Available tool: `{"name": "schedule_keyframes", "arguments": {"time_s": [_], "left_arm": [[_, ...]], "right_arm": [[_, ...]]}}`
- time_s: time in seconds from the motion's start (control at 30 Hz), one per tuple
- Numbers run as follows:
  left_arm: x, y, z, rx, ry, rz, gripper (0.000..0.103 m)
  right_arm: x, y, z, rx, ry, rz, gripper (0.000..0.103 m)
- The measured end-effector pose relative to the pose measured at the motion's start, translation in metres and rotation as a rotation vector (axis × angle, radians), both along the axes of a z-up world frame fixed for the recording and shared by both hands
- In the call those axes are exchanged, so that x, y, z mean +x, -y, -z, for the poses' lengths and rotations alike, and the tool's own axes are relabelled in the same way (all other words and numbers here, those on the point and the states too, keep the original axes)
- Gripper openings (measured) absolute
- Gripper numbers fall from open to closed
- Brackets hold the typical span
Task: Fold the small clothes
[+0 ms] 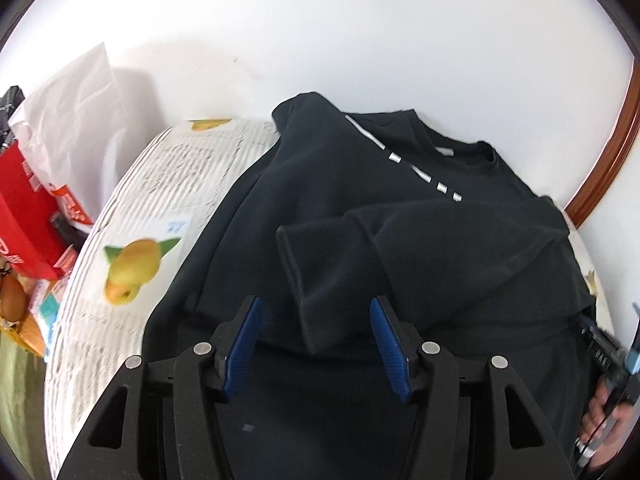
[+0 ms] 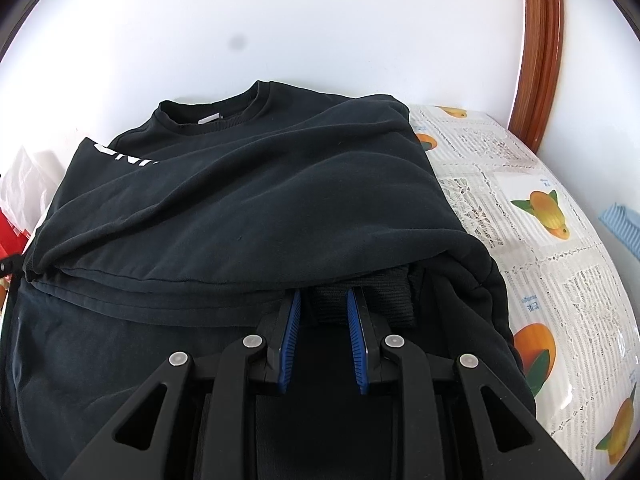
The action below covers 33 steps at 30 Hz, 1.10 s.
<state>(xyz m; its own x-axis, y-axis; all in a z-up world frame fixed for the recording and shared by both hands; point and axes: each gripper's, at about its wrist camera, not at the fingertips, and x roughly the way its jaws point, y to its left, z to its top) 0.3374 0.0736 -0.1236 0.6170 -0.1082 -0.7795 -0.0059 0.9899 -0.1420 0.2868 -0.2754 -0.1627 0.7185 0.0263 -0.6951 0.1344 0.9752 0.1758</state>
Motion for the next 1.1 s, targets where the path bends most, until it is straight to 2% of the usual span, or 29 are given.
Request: {"name": "schedule_keyframes", "arguments": {"time_s": [0.27,0.37,0.4,0.43,0.57,0.67,0.7,0.8,0.87,0.97,1.1], "left_arm": [[0.033,0.011,0.027,0.02,-0.026,0.008,0.052],[0.04,0.015,0.033,0.004,-0.038,0.001,0.036],[0.041,0.018,0.032,0.038,-0.024,-0.011,0.019],[0.041,0.02,0.03,0.069,-0.015,-0.019,0.011],[0.036,0.012,0.012,0.07,0.044,-0.028,0.008],[0.03,-0.009,-0.009,0.008,0.108,-0.049,0.008],[0.03,-0.014,-0.011,0.016,0.108,-0.06,0.008],[0.037,-0.025,0.002,0.058,0.045,-0.103,0.008],[0.04,-0.032,0.017,0.033,-0.015,-0.109,0.009],[0.038,-0.033,0.024,0.028,-0.021,-0.112,0.01],[0.038,-0.023,0.024,0.115,-0.026,-0.113,0.016]], "right_arm": [[0.0,0.001,0.001,0.004,0.003,-0.001,0.023],[0.0,-0.001,0.001,-0.006,0.0,0.0,0.023],[0.0,-0.002,0.001,-0.01,-0.001,0.001,0.023],[0.001,-0.003,0.001,-0.01,-0.001,0.002,0.023],[-0.001,0.002,0.001,0.024,0.006,0.003,0.023],[-0.002,0.004,0.001,0.029,0.01,0.002,0.021],[-0.002,0.005,0.001,0.029,0.01,0.001,0.021],[-0.001,0.004,0.001,0.026,0.01,0.0,0.021],[-0.001,0.005,0.001,0.028,0.009,-0.003,0.021],[-0.003,0.004,-0.001,0.015,0.002,-0.014,0.021],[-0.016,0.002,-0.011,0.043,0.035,-0.105,0.021]]}}
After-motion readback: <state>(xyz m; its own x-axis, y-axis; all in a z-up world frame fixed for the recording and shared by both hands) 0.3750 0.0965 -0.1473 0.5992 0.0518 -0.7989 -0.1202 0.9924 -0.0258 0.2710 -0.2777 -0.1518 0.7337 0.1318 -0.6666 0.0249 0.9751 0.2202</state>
